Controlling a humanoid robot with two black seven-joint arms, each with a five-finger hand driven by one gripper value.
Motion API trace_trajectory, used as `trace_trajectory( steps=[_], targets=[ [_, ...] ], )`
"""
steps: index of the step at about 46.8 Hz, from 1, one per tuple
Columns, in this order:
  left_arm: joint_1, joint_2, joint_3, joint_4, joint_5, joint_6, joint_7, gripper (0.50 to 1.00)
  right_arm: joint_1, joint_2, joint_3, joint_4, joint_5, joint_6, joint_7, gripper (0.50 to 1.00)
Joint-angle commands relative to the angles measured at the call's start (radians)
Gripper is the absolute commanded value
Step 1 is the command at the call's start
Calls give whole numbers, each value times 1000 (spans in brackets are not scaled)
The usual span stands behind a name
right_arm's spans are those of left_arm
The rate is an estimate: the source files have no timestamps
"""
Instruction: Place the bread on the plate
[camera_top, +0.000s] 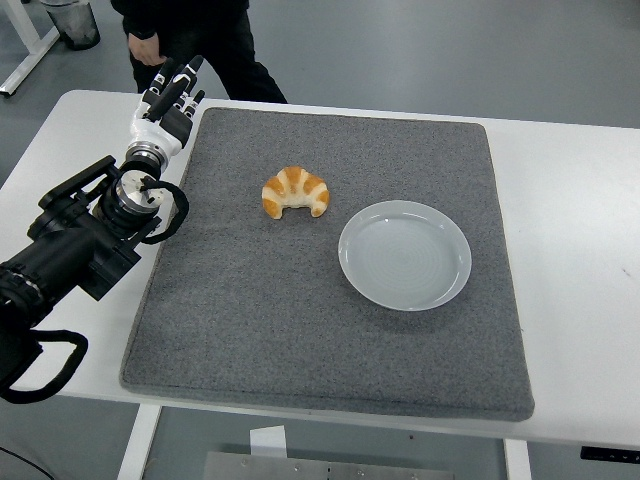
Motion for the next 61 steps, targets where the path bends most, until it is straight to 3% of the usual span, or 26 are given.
trace_trajectory(
  steps=[1, 24, 35, 42, 49, 55, 61],
  targets=[
    [0, -1, 3, -1, 2, -1, -1, 1000, 0, 0, 0, 0, 0, 0, 0, 952],
    [-20, 14, 47, 8, 21, -14, 5, 1000, 0, 0, 0, 0, 0, 0, 0, 952],
    [-38, 45, 52, 6, 262, 9, 3, 1000, -2, 0, 0, 0, 0, 0, 0, 952],
    [-71, 77, 52, -28, 389, 72, 0, 1000, 0, 0, 0, 0, 0, 0, 0, 952],
    [-97, 99, 61, -50, 530, 49, 3, 1000, -2, 0, 0, 0, 0, 0, 0, 952],
    [-118, 143, 138, -118, 663, 48, 8, 1000, 0, 0, 0, 0, 0, 0, 0, 952],
    [-156, 197, 270, -202, 676, 48, 9, 1000, 0, 0, 0, 0, 0, 0, 0, 952]
  ],
)
